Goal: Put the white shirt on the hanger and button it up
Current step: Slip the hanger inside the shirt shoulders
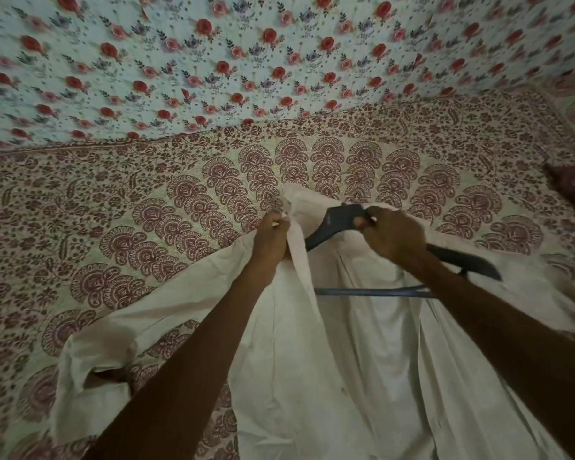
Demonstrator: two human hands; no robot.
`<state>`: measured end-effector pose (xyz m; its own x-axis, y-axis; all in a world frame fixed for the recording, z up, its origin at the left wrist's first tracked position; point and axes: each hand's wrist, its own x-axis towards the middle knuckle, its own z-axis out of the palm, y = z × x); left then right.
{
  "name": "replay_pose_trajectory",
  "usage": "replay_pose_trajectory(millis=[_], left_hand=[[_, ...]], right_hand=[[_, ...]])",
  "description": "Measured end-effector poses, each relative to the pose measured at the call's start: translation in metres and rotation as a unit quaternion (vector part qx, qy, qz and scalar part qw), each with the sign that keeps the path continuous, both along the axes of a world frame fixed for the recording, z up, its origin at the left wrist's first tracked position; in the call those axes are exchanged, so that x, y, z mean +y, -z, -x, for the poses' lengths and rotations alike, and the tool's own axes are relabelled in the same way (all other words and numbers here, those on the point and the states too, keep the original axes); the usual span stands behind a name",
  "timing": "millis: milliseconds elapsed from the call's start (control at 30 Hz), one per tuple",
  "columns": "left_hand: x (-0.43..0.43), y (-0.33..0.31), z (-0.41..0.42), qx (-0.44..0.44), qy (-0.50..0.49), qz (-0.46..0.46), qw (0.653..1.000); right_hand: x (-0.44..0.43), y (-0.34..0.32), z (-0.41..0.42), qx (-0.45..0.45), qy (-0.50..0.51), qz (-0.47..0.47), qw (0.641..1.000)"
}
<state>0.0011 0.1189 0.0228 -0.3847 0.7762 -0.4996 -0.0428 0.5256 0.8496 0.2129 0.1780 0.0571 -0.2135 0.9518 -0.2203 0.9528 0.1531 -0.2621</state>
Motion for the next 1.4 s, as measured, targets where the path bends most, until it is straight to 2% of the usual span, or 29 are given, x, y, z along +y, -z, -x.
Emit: replay_pose_trajectory(millis=[100,267,500,633,733,800,833,867,900,967,1000,1067,1167,1267,1400], left_hand=[[0.005,-0.014,-0.003,-0.017,0.008,-0.01,1.0],[0.002,0.001,0.005,-0.026,-0.012,-0.003,1.0],[-0.005,0.042,0.028,0.024,-0.042,0.033,0.998],[0.001,0.041,0.03,0.05,-0.053,0.036,0.997],[0.004,0.046,0.028,0.018,-0.029,0.047,0.998],[0.005,0.048,0.02,-0.007,-0.014,0.041,0.999],[0.003,0.047,0.014,0.023,-0.014,0.02,0.999],[0.0,0.047,0.009,0.095,-0.024,-0.01,0.995],[-0.003,0.046,0.004,0.201,-0.038,-0.044,0.978],[-0.008,0.045,-0.007,0.405,-0.022,-0.109,0.907],[-0.009,0.046,-0.011,0.454,0.017,-0.136,0.881],[-0.008,0.05,-0.022,0.462,0.164,-0.165,0.856],[-0.009,0.061,-0.048,0.437,0.391,-0.145,0.797],[-0.007,0.074,-0.069,0.468,0.434,-0.117,0.761],[0.002,0.082,-0.079,0.531,0.423,-0.103,0.727]], right_hand=[[-0.004,0.033,0.037,0.06,-0.016,0.06,0.996],[0.013,0.062,0.083,0.097,0.0,0.075,0.992],[0.035,0.086,0.076,0.091,0.019,0.079,0.992],[0.05,0.099,0.07,0.118,0.057,0.09,0.987],[0.059,0.107,0.074,0.132,0.042,0.106,0.985],[0.066,0.111,0.078,0.174,0.044,0.097,0.979],[0.068,0.112,0.078,0.209,0.058,0.073,0.973],[0.069,0.111,0.078,0.24,0.078,0.032,0.967],[0.068,0.109,0.076,0.258,0.1,-0.021,0.961],[0.058,0.104,0.064,0.256,0.151,-0.119,0.948],[0.049,0.103,0.055,0.247,0.172,-0.151,0.942],[0.027,0.102,0.032,0.201,0.203,-0.186,0.94],[-0.003,0.1,-0.008,0.121,0.256,-0.199,0.938],[-0.018,0.097,-0.035,0.079,0.322,-0.179,0.926],[-0.017,0.102,-0.058,0.093,0.413,-0.034,0.905]])
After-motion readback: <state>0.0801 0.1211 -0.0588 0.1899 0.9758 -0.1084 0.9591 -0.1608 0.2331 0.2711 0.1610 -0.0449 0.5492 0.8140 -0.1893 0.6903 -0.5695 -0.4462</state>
